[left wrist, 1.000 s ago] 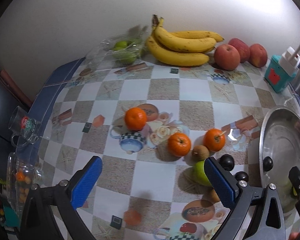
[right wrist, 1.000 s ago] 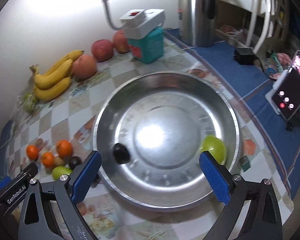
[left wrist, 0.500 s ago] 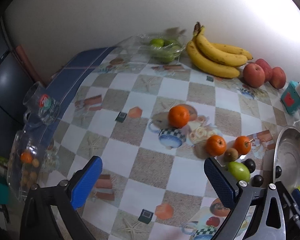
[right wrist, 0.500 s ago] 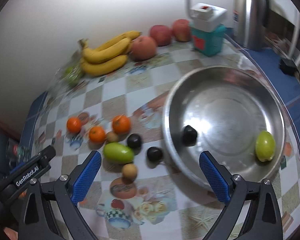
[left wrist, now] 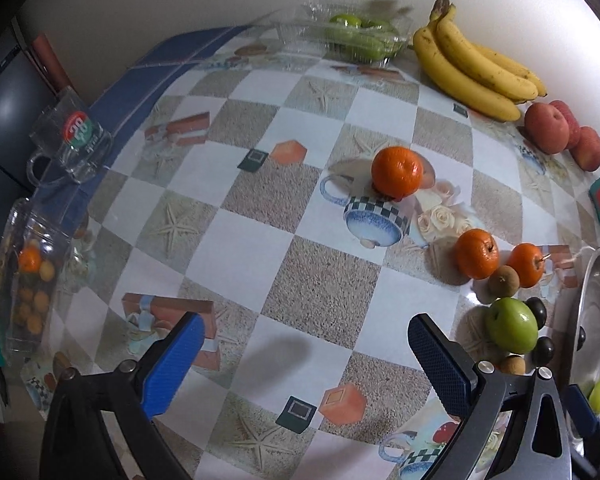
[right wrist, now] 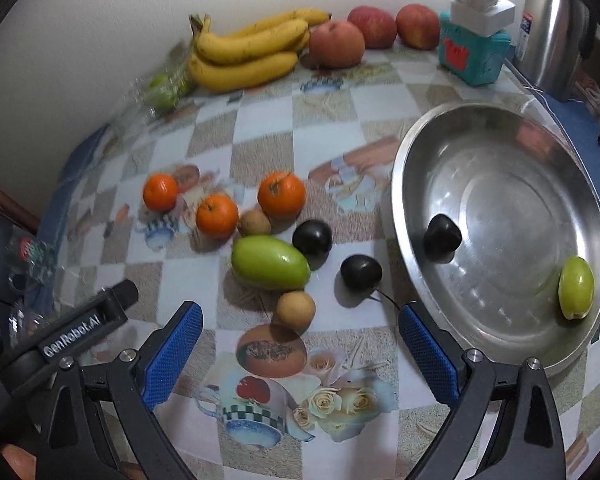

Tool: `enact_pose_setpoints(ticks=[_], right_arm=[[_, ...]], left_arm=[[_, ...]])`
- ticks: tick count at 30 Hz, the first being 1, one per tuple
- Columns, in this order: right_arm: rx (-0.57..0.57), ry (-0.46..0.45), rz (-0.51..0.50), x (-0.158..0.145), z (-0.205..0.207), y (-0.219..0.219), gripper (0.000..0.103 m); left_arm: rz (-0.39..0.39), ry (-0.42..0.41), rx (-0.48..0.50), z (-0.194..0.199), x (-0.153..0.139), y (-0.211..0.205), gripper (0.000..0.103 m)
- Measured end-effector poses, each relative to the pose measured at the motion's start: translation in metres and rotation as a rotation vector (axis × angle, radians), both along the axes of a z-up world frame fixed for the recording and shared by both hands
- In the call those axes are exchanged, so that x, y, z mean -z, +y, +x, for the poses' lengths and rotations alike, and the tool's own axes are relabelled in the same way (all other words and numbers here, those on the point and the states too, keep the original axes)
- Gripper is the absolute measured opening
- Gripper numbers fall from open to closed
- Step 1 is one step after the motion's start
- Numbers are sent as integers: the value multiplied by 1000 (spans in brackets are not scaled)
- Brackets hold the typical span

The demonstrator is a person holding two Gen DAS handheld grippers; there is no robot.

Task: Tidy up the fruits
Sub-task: 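Withdraw both tools from the bowl back toward the fruit row, then grasp the small tan round fruit with the right tool and lift it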

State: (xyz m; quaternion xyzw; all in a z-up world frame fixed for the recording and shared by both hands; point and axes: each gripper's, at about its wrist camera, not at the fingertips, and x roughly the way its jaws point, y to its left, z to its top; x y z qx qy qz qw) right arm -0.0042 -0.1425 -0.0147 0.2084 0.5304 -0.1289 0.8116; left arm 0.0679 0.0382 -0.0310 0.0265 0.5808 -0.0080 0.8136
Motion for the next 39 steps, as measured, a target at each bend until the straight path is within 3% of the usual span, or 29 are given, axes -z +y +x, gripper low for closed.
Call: enact_pose_setpoints(ticks=[10,14,17,23,33,39], right_arm=[[-23,54,4,18,8,5,96],[-28,50,11,22,11,5,75],[-31,53,3,25,13,4,70],[-31,53,24,30,15,1,47],[-47,43,55,33,16,4,27],[-42,37,67,32,14,2,27]], left_arm=[[-13,48,-20,8,16,0,103],[-19,48,-9,11,17,-5,103],[-22,49,-3,12,17,-7,103],[-29,50,1,13,17,-11,103],[-34,55,18,12,18,-25,103],[-46,49,20,13,15,-30,103]])
